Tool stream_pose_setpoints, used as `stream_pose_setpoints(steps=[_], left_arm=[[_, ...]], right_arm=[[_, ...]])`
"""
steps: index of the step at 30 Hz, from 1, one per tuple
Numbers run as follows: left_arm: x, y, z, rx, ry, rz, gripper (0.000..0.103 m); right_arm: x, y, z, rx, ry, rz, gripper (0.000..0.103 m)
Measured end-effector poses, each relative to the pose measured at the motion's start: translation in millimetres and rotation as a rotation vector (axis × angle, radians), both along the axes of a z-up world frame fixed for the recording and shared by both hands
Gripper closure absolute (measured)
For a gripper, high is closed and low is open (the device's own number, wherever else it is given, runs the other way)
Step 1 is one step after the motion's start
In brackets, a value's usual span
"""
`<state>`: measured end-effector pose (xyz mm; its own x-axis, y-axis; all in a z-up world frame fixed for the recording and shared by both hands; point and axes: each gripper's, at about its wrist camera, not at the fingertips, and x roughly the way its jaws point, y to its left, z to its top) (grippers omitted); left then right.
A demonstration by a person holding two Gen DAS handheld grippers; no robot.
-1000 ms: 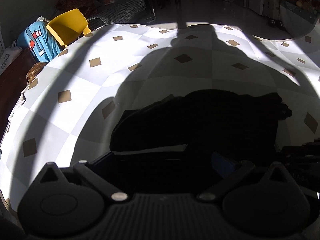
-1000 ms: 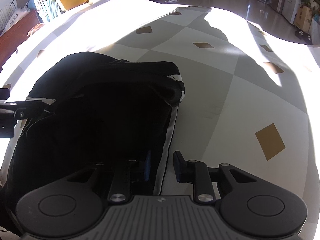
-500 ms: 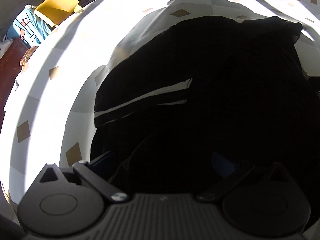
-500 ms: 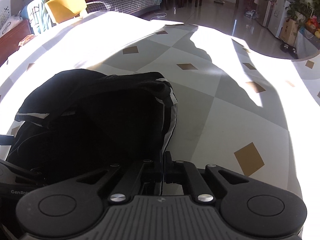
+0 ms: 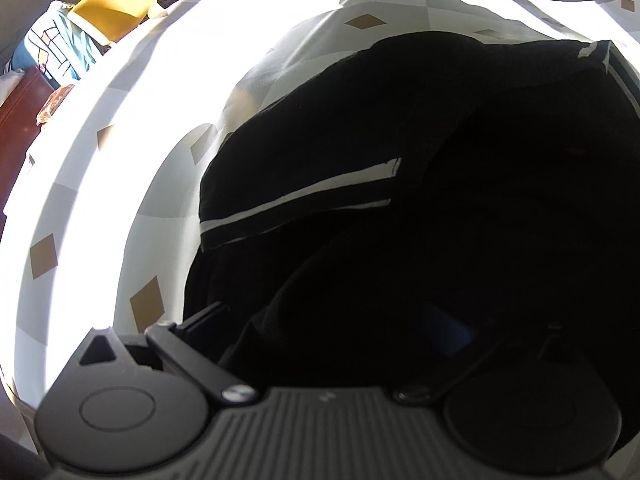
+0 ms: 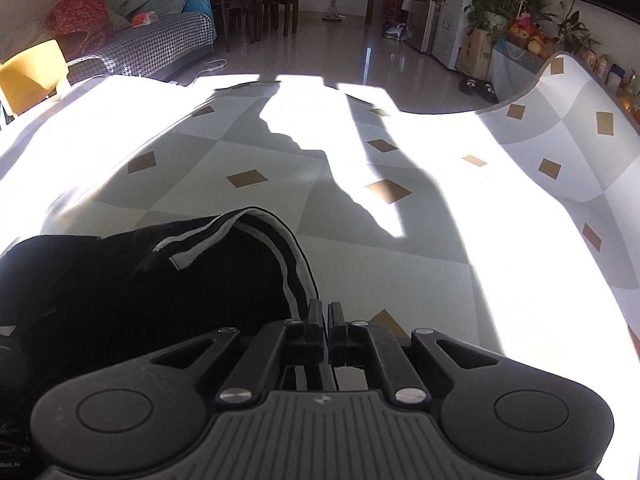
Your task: Fold clothes
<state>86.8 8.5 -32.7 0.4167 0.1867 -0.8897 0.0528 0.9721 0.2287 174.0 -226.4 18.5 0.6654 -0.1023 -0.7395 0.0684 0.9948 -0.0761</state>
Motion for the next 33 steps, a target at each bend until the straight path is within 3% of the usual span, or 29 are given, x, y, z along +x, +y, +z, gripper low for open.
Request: stream_pose_setpoints(steps=[3, 9, 16, 25, 33], left_arm=[[-4.0, 0.9, -0.2, 0.001, -0.001, -0.005, 0.000], [-10.2, 4.2, -0.5, -0.010, -0.006, 0.006, 0.000], [-15.3, 14.4, 0.0, -0.063, 0.000, 0.053, 0.000], [-32.4, 9.7, -0.5, -0.003, -0.035, -0.011, 0.000], [-47.0, 23.1, 0.2, -0.050, -0.022, 0.003, 0.000]], right_arm=[[-3.4, 1.3, 4.5, 0.005, -0.009, 0.021, 0.085], [-7.8, 15.6, -8.1, 0.068, 0.080, 0.127, 0.077], [-13.6, 29.2, -20.5, 0.073, 0.140, 0.191, 0.070], [-11.7, 26.1, -41.4, 0.069, 0.205, 0.175, 0.067], [-15.0, 29.1, -39.4, 0.032, 0.226, 0.169, 0.067]])
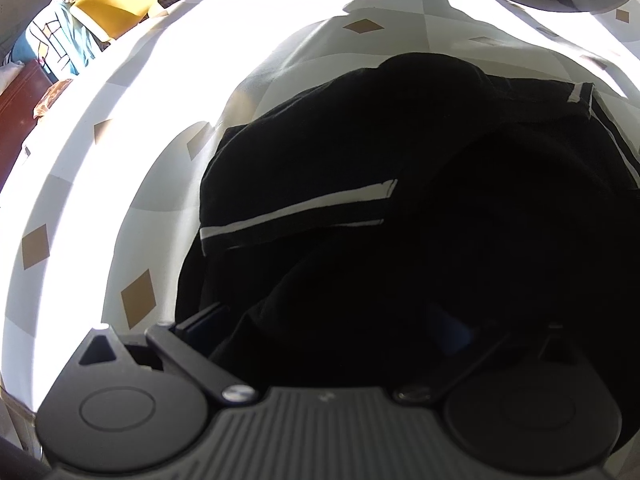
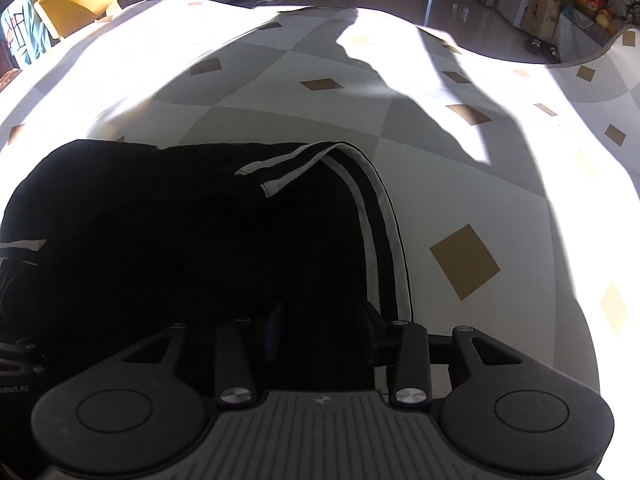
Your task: Fold clothes
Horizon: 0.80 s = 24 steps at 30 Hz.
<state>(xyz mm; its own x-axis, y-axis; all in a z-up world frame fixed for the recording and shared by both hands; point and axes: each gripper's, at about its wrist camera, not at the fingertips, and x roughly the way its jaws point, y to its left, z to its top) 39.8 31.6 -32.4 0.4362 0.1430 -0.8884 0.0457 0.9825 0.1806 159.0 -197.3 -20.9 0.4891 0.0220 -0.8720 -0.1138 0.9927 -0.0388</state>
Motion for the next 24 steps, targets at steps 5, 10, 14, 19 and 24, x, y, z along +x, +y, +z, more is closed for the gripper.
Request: stream_pose_setpoints(steps=[5, 10, 14, 19, 24], left_arm=[[-10.2, 8.5, 0.7, -0.028, 0.011, 0.006, 0.000], [-22.2, 13.0, 2.2, -0.030, 0.011, 0.001, 0.000], [-31.5, 16.1, 4.1, -0.028, 0.015, -0.003, 0.000], [-43.4, 21.1, 6.8, -0.028, 0.020, -0.009, 0.000], [-53.9, 27.2, 9.5, -0.031, 0.028, -0.012, 0.000]], right_arm=[[-6.1, 2.0, 0.6, -0.025, 0.009, 0.011, 0.066], [-15.7, 0.1, -0.4, -0.024, 0.041, -0.001, 0.065], [-25.5, 0.5, -0.2, -0.038, 0.039, 0.002, 0.065], [-32.5, -3.8, -0.1, -0.020, 0.052, -0.017, 0.065], [-42.8, -6.2, 0.2, -0.013, 0.065, -0.028, 0.065]])
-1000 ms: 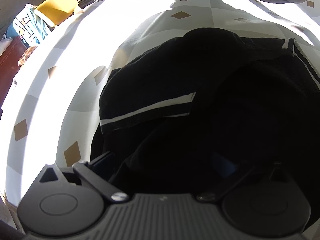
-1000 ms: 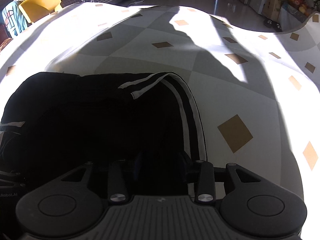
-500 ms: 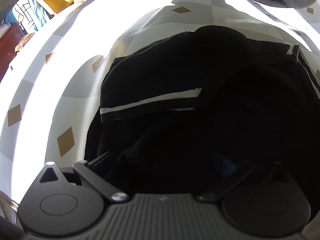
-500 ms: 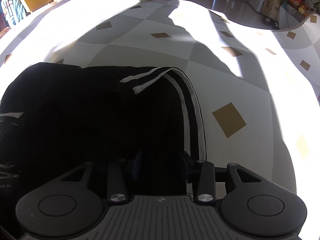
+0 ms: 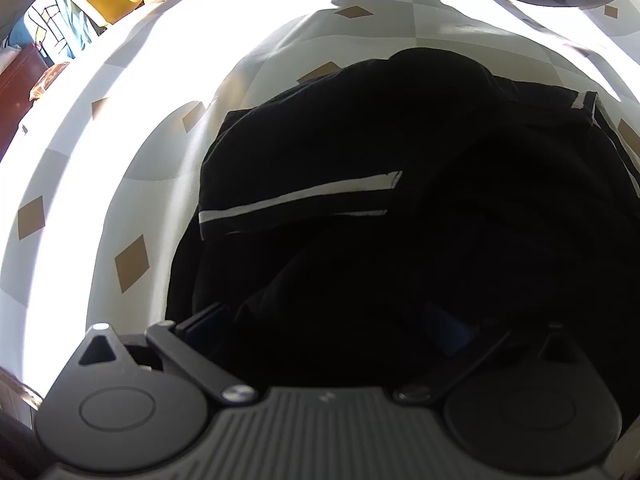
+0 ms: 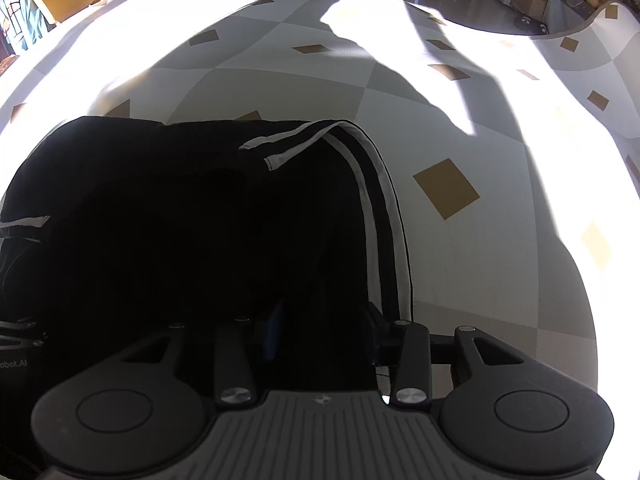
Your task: Fold clothes
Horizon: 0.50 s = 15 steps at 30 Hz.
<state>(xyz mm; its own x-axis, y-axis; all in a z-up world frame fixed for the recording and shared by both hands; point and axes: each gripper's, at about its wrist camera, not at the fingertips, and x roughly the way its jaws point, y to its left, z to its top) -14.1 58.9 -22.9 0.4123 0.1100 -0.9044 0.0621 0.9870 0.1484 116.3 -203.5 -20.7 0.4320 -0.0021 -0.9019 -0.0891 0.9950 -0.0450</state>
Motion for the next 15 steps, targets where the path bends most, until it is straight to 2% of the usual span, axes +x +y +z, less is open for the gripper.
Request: stream_pose_setpoints(steps=[7, 12, 15], left_arm=[[-9.7, 11.1, 5.4, -0.011, 0.005, 0.011, 0.000], [-14.8, 14.3, 16.9, 0.067, -0.057, 0.008, 0.000], [-12.6, 21.2, 28.0, 0.052, -0.081, 0.009, 0.000]], right_arm=[[-9.0, -0.5, 2.6, 0.000, 0.020, 0.008, 0.064], [-9.8, -1.8, 12.2, 0.014, 0.005, 0.044, 0.065], [-10.7, 2.1, 23.1, 0.031, -0.030, 0.101, 0.065]])
